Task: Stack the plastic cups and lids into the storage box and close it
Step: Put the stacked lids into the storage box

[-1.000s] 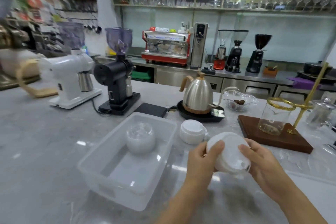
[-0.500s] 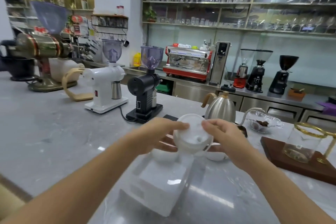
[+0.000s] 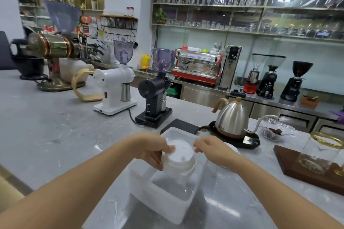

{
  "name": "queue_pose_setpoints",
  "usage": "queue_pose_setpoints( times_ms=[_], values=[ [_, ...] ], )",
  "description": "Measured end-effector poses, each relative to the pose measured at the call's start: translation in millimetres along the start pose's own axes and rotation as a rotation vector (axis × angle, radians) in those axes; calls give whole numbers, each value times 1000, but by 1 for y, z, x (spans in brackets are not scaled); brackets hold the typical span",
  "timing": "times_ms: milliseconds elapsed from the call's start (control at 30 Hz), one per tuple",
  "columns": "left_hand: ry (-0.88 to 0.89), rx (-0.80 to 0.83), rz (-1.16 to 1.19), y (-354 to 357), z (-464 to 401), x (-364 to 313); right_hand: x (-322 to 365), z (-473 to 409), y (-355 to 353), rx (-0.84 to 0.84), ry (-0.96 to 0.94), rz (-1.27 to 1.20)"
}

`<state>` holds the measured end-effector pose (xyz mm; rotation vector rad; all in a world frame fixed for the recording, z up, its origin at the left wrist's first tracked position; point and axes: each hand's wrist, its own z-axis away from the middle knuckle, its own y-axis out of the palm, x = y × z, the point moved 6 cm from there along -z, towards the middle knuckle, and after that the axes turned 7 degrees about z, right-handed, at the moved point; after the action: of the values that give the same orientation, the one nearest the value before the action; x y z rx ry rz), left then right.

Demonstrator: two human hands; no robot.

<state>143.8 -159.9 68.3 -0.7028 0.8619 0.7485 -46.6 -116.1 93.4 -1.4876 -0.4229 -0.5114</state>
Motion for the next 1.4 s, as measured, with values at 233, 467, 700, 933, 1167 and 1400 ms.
queue_pose_setpoints(
  times_ms=[233, 467, 700, 933, 1167, 1400],
  values=[
    [-13, 34, -105, 19, -12, 2, 0, 6, 4, 26, -79, 198],
    [15, 43, -128, 8, -6, -2, -2, 3, 5, 58, -78, 142],
    [-35, 153, -222, 1, 6, 2, -4, -1, 6, 48, -32, 122],
    [-102, 195, -271, 21, -3, 16, -7, -5, 12, 67, -33, 186],
    [-8, -21, -222, 31, -22, 18, -3, 2, 12, 136, -98, 282],
    [78, -232, -308, 29, -35, 26, 4, 7, 13, 196, -138, 368]
  ],
)
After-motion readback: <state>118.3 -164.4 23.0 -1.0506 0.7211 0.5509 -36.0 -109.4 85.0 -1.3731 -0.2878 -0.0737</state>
